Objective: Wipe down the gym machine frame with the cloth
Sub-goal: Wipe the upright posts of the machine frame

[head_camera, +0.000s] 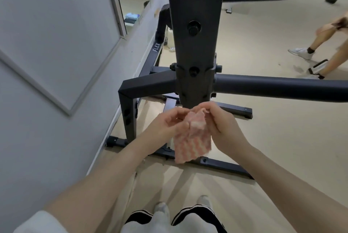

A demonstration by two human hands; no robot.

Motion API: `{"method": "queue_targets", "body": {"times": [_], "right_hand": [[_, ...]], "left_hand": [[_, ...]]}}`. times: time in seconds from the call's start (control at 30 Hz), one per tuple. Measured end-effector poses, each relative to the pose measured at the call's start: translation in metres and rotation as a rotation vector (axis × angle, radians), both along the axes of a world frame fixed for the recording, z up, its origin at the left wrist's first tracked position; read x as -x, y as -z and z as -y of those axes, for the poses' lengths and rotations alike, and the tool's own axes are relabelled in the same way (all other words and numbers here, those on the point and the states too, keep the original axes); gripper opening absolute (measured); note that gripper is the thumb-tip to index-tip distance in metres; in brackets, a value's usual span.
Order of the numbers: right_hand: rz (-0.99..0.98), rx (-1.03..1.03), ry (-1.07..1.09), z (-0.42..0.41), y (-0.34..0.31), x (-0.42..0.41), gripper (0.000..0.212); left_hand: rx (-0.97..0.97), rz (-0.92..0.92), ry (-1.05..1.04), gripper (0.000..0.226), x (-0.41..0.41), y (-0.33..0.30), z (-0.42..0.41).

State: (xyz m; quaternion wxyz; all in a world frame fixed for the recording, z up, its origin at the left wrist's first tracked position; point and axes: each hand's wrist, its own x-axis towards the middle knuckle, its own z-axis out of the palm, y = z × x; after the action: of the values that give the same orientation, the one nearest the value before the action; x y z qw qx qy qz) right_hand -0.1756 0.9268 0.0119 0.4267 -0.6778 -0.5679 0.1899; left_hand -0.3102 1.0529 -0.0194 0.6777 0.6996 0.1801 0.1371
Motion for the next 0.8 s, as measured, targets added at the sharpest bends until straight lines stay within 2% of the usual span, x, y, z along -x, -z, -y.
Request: {"method": "queue_targets", "body": {"times": [0.1, 0.17, 0.2, 0.27, 0.33, 0.37, 0.43, 0.5, 0.6, 0.63, 0.67, 0.73, 0.8], "right_hand": [[-0.008, -0.013, 0.065, -0.005, -0.008, 0.002, 0.029], [0.083, -0.081, 0.104, -0.007, -0.013, -0.001, 0.02], [0.122, -0.106, 0.091, -0.006, -0.014, -0.002, 0.019], [0.209, -0.09, -0.04, 0.0, -0.014, -0.001, 0.019], [0.268, 0.039, -0.222, 0.006, -0.005, 0.004, 0.028], [0.221, 0.091, -0.232, 0.008, -0.001, 0.006, 0.035], [0.035, 0.036, -0.011, 0.005, 0.008, 0.005, 0.044], [-0.203, 0.019, 0.266, 0.0, 0.012, 0.005, 0.039], [-0.755, 0.173, 0.182, -0.004, 0.028, 0.012, 0.027], [-0.856, 0.179, 0.137, -0.004, 0.034, 0.016, 0.029], [-0.878, 0.143, 0.108, -0.004, 0.038, 0.02, 0.032], [-0.791, 0.015, 0.167, -0.005, 0.038, 0.021, 0.027], [-0.615, -0.161, 0.331, -0.008, 0.028, 0.012, 0.023]], "left_hand": [[0.005, -0.097, 0.089, 0.015, 0.003, 0.005, 0.002], [-0.01, -0.15, 0.022, 0.004, 0.003, 0.007, 0.002], [0.019, -0.166, -0.038, 0.006, 0.002, 0.009, 0.001], [0.249, -0.151, -0.157, 0.009, 0.001, 0.01, -0.004], [0.528, -0.059, -0.185, 0.011, 0.0, 0.008, -0.008], [0.621, -0.016, -0.191, 0.014, 0.0, 0.007, -0.009], [0.682, 0.036, -0.218, 0.025, -0.001, 0.007, -0.01], [0.642, 0.08, -0.228, 0.033, -0.004, 0.004, -0.006], [0.635, 0.129, -0.17, 0.032, -0.007, -0.002, 0.002], [0.609, 0.125, -0.105, 0.035, -0.008, -0.004, 0.004], [0.558, 0.099, -0.039, 0.041, -0.008, -0.007, 0.005], [0.404, 0.036, 0.003, 0.046, -0.011, -0.016, 0.008], [0.175, 0.011, -0.206, 0.038, -0.018, -0.028, 0.008]]}}
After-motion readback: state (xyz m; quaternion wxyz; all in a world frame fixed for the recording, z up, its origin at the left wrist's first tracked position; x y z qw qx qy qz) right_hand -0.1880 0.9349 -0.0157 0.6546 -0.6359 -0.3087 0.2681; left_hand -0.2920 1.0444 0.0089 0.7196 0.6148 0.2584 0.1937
